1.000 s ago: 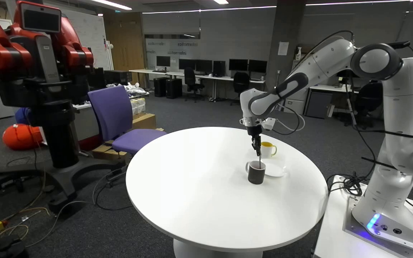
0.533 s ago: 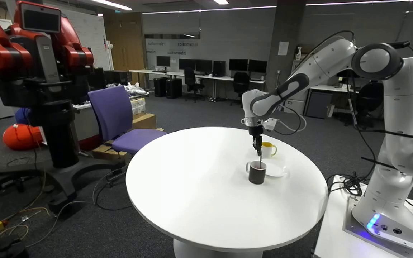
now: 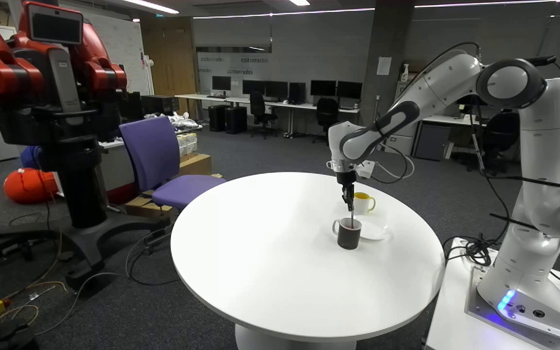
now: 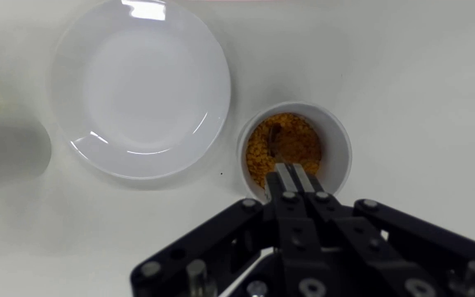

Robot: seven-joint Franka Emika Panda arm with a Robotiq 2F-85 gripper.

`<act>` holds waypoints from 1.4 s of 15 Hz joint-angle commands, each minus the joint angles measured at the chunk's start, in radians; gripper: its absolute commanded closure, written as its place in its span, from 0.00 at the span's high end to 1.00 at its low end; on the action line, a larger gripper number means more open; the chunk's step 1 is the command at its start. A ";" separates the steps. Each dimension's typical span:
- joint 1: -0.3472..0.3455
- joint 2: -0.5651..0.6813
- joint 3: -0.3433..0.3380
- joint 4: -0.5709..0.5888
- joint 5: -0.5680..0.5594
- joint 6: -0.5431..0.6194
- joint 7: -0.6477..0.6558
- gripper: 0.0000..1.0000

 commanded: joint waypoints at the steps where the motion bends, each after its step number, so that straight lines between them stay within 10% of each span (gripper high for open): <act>1: -0.003 -0.008 0.004 0.001 -0.046 0.028 0.007 0.00; 21: 0.009 0.027 0.073 0.046 -0.034 0.002 -0.095 0.00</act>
